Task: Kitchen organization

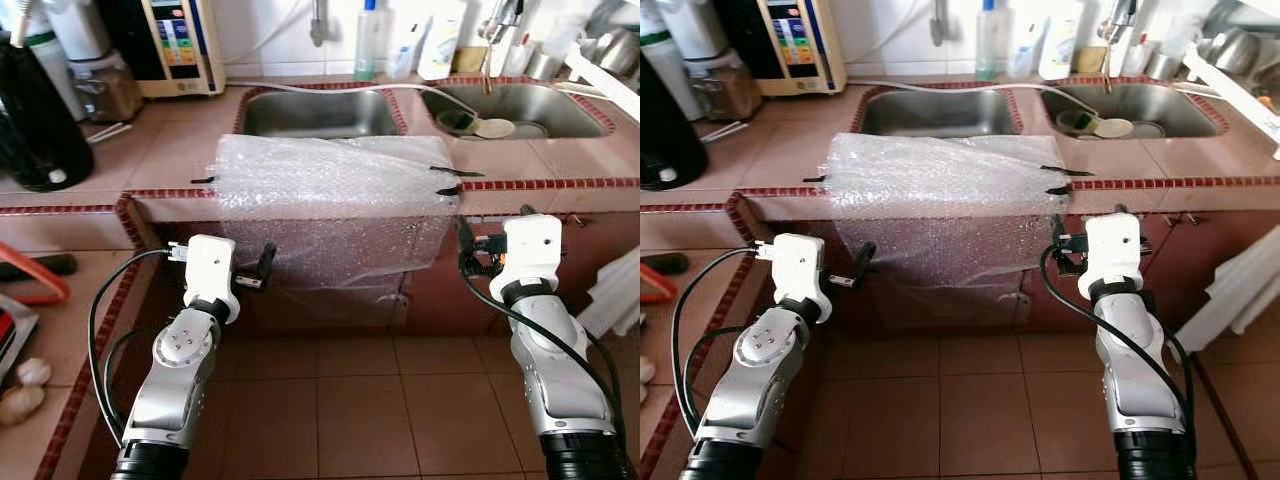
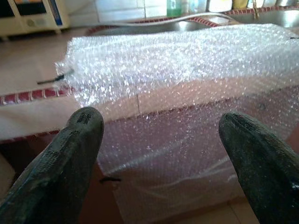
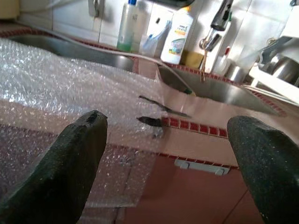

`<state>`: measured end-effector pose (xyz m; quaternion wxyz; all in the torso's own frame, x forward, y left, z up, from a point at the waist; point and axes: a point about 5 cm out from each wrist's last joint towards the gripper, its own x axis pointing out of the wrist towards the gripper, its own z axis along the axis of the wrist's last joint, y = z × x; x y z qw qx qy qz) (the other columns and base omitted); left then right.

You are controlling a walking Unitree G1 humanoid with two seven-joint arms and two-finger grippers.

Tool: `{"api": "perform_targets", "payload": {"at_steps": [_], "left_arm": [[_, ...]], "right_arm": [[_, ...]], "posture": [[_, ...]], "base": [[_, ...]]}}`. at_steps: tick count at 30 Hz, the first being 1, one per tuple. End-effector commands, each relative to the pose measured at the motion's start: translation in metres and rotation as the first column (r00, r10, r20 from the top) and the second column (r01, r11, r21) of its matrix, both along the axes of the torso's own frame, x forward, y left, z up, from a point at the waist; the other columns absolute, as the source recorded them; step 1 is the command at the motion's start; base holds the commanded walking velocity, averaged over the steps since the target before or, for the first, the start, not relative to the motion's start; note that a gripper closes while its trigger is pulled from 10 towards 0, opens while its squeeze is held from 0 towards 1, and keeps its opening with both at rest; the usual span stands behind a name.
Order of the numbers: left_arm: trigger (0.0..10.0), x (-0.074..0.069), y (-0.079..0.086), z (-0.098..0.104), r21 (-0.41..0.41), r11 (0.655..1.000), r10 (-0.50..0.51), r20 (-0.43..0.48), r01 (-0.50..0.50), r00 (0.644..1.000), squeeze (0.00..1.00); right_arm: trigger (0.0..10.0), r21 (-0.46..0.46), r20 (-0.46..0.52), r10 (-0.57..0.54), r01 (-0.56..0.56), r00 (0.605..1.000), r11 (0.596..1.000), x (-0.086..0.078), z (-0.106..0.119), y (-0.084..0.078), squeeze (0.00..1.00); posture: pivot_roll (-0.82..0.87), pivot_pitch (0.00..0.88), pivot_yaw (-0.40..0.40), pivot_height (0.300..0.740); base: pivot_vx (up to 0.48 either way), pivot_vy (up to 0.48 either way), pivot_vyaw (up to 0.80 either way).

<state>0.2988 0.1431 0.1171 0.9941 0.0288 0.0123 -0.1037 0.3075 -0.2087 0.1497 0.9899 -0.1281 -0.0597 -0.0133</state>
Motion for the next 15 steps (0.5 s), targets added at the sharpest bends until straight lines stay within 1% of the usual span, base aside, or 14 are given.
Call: {"api": "perform_targets", "payload": {"at_steps": [1,11,15], "left_arm": [[10.0,0.0012,0.0027,0.0003,-0.008,1.000,0.006,0.004,-0.006,1.000,0.00],[10.0,0.0000,-0.0003,-0.0028,-0.028,1.000,-0.015,-0.005,0.015,1.000,0.00],[10.0,-0.0009,-0.0016,-0.0038,-0.042,0.999,-0.022,-0.010,0.021,1.000,0.00]], "right_arm": [[10.0,-0.003,0.001,0.018,-0.018,1.000,1.000,0.0000,-0.0003,0.0038,1.00],[10.0,-0.020,-0.013,0.017,-0.017,1.000,1.000,-0.0018,-0.0039,0.0033,1.00],[10.0,-0.021,-0.017,0.016,-0.016,1.000,1.000,-0.0025,-0.0049,0.0028,1.00]], "posture": [[-0.02,0.000,0.036,0.740],[-0.02,0.000,0.032,0.740],[-0.03,0.000,0.033,0.740]], "base": [[0.000,0.000,0.00],[0.000,0.000,0.00],[0.000,-0.297,0.00]]}}
